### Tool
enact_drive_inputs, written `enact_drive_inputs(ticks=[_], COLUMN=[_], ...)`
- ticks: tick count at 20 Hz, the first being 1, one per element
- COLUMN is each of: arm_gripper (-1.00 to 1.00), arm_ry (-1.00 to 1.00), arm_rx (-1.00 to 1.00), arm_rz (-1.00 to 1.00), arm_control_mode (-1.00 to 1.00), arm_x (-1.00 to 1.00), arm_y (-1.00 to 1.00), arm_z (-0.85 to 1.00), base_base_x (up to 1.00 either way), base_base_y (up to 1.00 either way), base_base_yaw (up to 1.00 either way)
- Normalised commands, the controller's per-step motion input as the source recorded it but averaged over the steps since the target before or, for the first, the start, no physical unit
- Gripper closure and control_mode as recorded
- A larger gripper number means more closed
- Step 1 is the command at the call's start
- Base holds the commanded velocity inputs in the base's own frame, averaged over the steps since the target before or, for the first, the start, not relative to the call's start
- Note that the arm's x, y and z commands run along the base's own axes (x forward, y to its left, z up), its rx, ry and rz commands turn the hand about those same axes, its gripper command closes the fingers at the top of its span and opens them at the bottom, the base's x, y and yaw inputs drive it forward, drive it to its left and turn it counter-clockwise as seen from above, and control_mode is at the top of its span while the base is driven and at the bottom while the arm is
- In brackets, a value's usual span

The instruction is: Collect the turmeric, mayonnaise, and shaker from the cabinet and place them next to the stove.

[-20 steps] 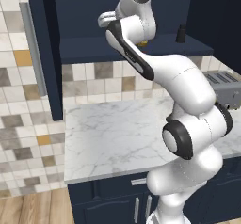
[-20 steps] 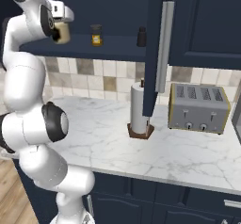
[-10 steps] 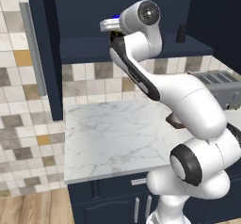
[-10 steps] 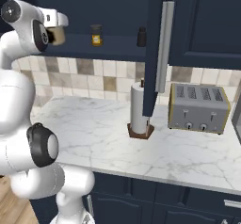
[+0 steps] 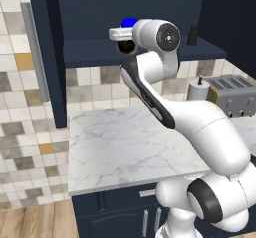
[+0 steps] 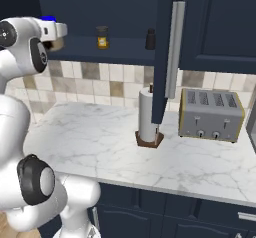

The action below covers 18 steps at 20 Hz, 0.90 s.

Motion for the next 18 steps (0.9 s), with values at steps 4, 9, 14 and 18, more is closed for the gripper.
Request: enact_drive_inputs(ticks=[4, 9, 14, 18], arm_gripper=[1.0, 1.0, 1.0, 1.0], arm_ry=[-0.06, -0.05, 0.0, 0.01], arm_rx=[0.01, 0.0, 0.0, -0.03], arm_rz=[0.05, 0.04, 0.05, 0.0], arm_control_mode=[-1.0, -1.0, -1.0, -1.0], arm_x=[-0.46, -0.46, -0.44, -0.45], arm_y=[-0.18, -0.26, -0.22, -0.24], arm_z=[0.0, 0.0, 0.0, 0.0], base_base_x=[0.0, 0.0, 0.0, 0.0], base_base_y=[0.0, 0.0, 0.0, 0.0], base_base_yaw=[0.0, 0.0, 0.0, 0.0])
